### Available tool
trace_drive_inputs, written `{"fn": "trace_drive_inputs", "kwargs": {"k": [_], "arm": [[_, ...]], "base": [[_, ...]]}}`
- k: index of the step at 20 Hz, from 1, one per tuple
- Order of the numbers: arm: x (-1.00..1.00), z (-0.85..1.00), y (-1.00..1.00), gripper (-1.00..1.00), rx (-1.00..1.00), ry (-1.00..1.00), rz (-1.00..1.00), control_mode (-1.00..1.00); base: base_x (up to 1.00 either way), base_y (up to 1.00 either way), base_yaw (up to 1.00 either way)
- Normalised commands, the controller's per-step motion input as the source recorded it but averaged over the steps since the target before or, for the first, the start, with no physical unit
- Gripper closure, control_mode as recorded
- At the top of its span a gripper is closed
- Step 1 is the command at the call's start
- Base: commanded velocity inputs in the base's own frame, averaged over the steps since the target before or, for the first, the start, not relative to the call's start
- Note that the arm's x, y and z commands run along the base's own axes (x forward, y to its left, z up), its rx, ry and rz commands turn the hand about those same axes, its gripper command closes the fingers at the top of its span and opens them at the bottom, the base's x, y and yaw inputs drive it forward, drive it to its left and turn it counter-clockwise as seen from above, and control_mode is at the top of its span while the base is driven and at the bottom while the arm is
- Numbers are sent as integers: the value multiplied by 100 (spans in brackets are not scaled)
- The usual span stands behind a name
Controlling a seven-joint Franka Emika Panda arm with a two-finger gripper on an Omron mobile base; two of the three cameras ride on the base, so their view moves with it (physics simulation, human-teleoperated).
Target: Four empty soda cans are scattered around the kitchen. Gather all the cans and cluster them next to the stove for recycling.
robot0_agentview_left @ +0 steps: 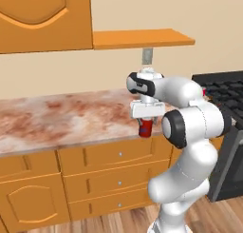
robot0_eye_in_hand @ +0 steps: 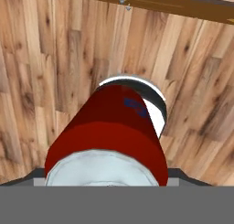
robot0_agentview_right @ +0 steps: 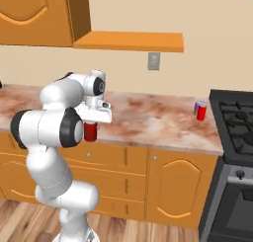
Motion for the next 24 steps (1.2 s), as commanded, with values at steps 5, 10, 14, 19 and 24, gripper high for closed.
{"fn": "trace_drive_inputs", "kwargs": {"k": [5,10,14,19,24], "arm": [[0,0,0,100,0,0,0,100],[0,0,0,100,0,0,0,100],[0,0,0,100,0,0,0,100],[0,0,0,100,0,0,0,100],[0,0,0,100,0,0,0,100]], "base": [[21,-100,0],[31,-100,0],[40,-96,0],[59,-37,-1],[70,-1,-2]]}}
